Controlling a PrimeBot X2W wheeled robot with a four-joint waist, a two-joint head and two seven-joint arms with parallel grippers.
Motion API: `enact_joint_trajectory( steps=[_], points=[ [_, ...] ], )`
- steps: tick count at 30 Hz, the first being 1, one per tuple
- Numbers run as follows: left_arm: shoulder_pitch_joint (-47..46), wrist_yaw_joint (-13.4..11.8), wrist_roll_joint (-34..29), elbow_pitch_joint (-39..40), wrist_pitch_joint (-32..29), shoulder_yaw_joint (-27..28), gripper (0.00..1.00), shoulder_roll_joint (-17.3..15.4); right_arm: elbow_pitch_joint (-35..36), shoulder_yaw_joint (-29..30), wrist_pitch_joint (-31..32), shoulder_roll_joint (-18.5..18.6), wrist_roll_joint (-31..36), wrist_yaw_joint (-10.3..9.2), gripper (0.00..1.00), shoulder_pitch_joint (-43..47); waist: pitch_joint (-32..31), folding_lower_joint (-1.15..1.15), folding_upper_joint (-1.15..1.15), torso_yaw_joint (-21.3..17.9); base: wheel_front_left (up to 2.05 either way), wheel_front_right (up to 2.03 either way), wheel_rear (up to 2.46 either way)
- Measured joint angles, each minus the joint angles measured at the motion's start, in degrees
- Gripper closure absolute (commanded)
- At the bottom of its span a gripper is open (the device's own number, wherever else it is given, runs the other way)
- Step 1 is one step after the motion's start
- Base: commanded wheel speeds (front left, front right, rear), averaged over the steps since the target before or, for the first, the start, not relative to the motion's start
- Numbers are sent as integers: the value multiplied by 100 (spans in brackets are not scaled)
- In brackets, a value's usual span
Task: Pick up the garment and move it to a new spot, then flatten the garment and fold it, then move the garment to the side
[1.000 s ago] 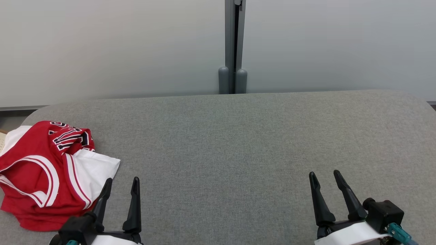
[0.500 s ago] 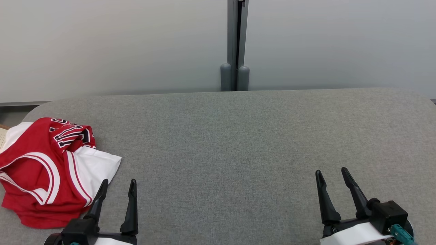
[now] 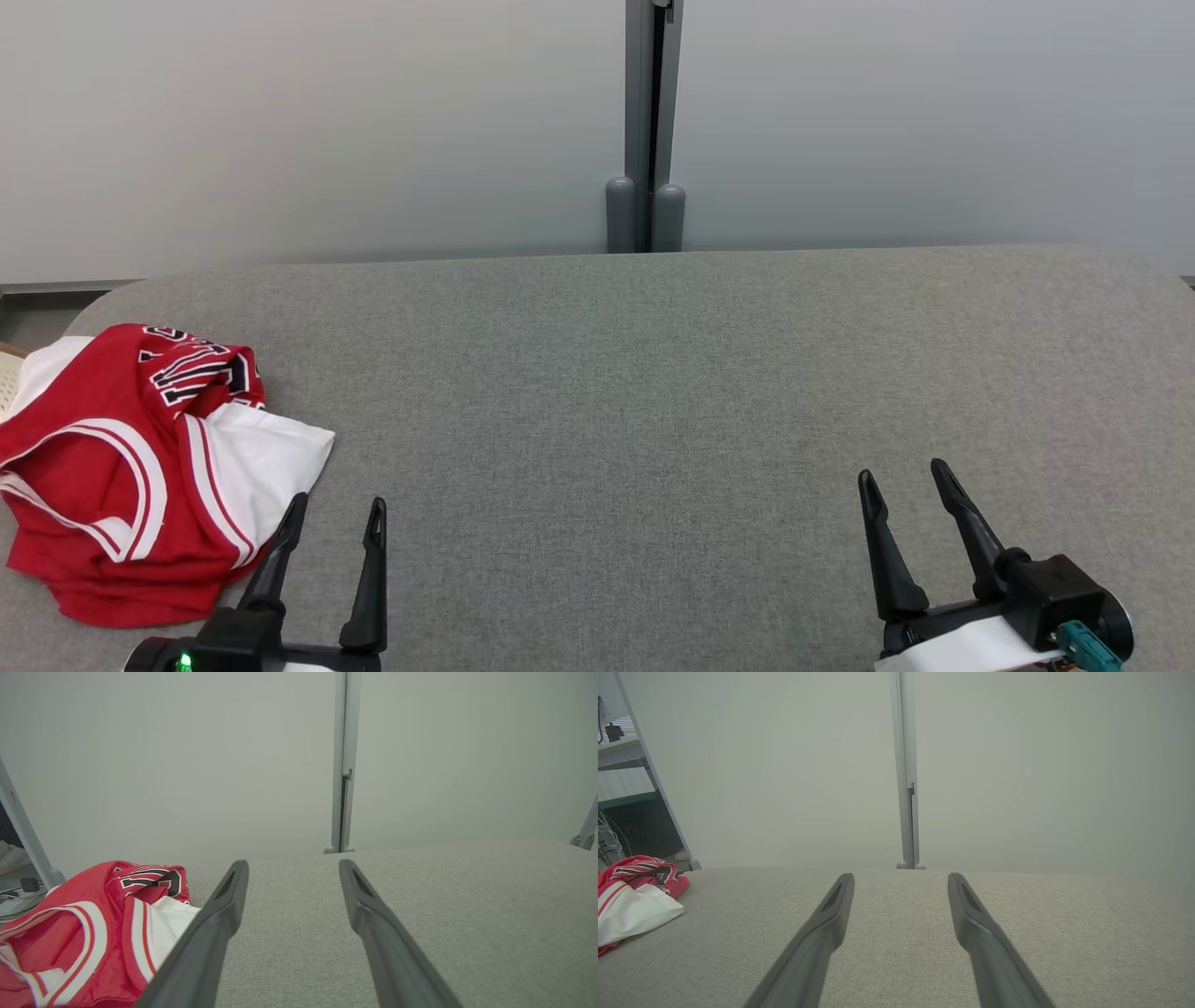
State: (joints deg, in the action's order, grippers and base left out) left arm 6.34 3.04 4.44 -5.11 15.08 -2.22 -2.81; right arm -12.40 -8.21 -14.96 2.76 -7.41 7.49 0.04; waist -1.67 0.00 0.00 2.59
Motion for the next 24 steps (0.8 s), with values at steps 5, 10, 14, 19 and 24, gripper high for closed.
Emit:
enact_joint_trajectory(
  steps=[5,10,14,19,24],
  points=[
    [1,0,0,-9,1,2,0,0,0,-38,0,1,-1,0,0,-2,-10,0,0,-11,0,0,0],
    [1,-1,13,-16,1,-4,0,1,-5,-56,0,1,3,0,0,-1,-19,0,0,-5,0,0,0],
    [1,-2,15,-23,1,-15,0,1,-12,-53,0,1,5,0,0,-1,-18,0,0,-1,0,0,0],
    [-3,-2,14,-58,1,-47,0,1,-5,-43,0,3,31,0,0,7,-15,0,0,58,0,0,0],
    [-16,-54,52,-105,1,-25,0,5,-16,-100,-1,5,49,0,0,130,-16,0,0,369,0,0,0]
  ],
)
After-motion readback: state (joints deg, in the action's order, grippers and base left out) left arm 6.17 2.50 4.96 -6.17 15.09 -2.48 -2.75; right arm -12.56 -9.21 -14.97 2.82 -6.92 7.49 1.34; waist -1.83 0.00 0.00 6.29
